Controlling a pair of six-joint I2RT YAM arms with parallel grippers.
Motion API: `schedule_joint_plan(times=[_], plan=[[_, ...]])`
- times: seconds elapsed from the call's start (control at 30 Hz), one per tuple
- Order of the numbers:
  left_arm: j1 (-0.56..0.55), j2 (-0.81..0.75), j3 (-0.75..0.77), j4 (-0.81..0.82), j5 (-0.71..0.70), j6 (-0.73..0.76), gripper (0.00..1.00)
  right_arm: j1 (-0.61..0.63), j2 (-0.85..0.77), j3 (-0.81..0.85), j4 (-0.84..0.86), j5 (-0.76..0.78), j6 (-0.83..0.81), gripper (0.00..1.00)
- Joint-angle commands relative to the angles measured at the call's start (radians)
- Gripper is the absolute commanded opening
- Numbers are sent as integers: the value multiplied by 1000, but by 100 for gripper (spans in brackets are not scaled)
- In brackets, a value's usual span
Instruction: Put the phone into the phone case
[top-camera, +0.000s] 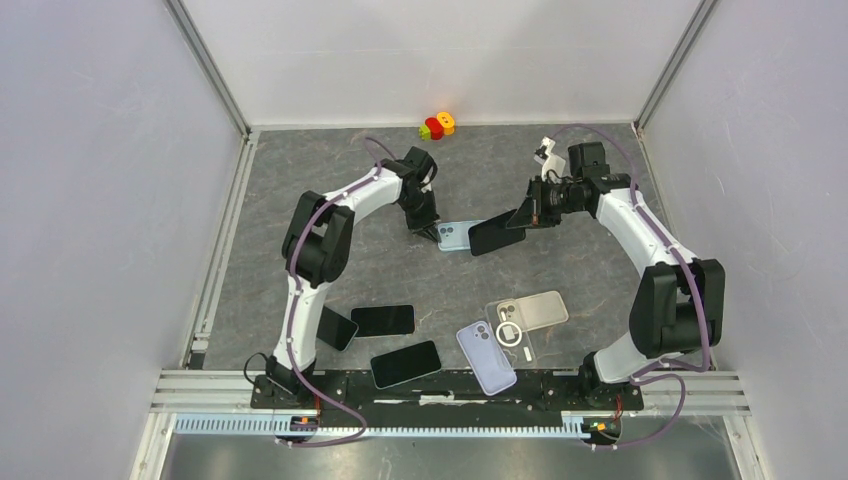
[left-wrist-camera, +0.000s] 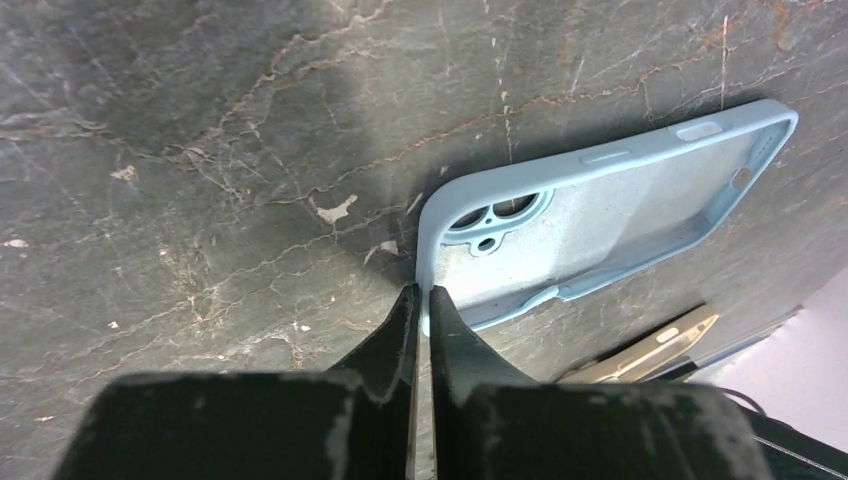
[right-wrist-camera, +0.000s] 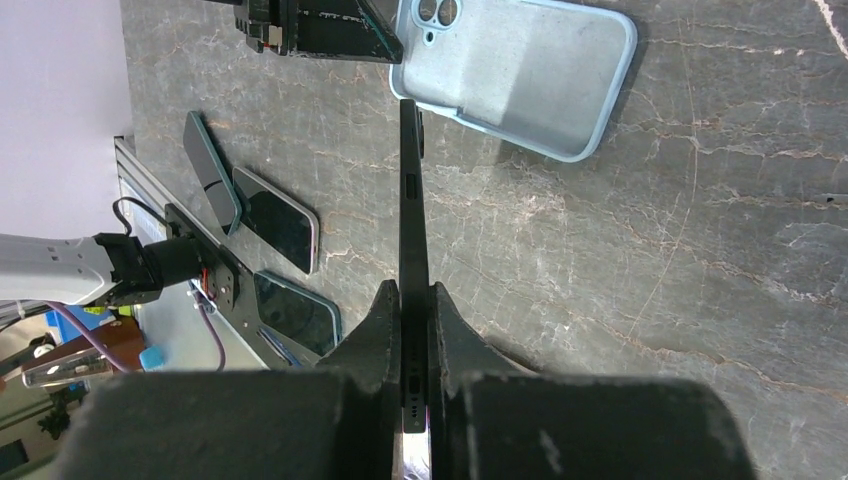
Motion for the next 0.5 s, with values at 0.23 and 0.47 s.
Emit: schedule_joint_plan(times=[0.23, 0.47], plan=[[-23, -109, -54, -67, -111, 66, 2, -5, 34, 75, 22, -89, 5, 0], [-63, -214, -190, -65, -139, 26, 2, -4, 45, 65, 47, -117, 23, 0]])
